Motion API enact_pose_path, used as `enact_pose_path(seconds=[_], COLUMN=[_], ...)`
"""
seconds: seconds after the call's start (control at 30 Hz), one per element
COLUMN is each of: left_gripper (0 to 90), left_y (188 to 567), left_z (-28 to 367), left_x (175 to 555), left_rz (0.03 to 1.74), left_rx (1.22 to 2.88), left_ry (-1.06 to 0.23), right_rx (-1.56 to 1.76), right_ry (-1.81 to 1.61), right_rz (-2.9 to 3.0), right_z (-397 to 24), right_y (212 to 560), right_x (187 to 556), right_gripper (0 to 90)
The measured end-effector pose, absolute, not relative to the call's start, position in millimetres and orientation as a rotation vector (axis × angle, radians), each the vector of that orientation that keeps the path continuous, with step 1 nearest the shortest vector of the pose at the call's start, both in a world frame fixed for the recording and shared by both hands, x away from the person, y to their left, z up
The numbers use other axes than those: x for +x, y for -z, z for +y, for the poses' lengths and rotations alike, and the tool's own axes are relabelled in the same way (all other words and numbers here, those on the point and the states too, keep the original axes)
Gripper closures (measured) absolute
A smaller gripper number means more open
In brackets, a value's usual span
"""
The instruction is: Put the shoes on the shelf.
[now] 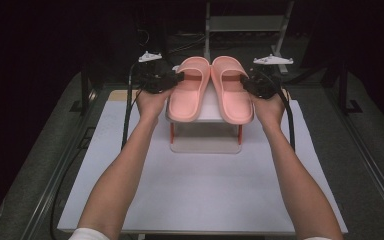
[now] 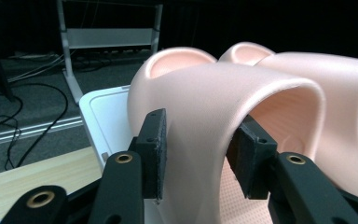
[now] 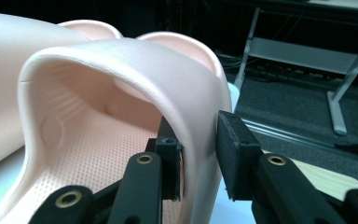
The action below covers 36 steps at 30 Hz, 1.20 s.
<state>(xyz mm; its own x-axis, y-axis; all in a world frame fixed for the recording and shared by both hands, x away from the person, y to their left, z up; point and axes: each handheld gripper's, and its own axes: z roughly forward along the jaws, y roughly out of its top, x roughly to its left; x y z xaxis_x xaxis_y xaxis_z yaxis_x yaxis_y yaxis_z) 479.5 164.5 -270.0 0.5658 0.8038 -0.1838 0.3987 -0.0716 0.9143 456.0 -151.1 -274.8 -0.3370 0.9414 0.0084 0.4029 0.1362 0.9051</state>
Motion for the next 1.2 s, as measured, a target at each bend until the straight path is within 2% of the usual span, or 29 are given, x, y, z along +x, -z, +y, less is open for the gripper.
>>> enact_pose_path(seconds=[0.67, 1.2], left_gripper=[55.7, 52.1], left_y=[275, 279], left_z=[158, 159], left_x=[483, 488], left_rz=[1.008, 1.019], left_rx=[1.695, 1.705], left_ry=[-0.437, -0.455], right_rx=[1.319, 1.316], right_ry=[-1.222, -1.248], right_rz=[1.846, 1.842], right_z=[-141, -139], right_y=[282, 283], right_x=[462, 466], right_gripper=[64.9, 64.1])
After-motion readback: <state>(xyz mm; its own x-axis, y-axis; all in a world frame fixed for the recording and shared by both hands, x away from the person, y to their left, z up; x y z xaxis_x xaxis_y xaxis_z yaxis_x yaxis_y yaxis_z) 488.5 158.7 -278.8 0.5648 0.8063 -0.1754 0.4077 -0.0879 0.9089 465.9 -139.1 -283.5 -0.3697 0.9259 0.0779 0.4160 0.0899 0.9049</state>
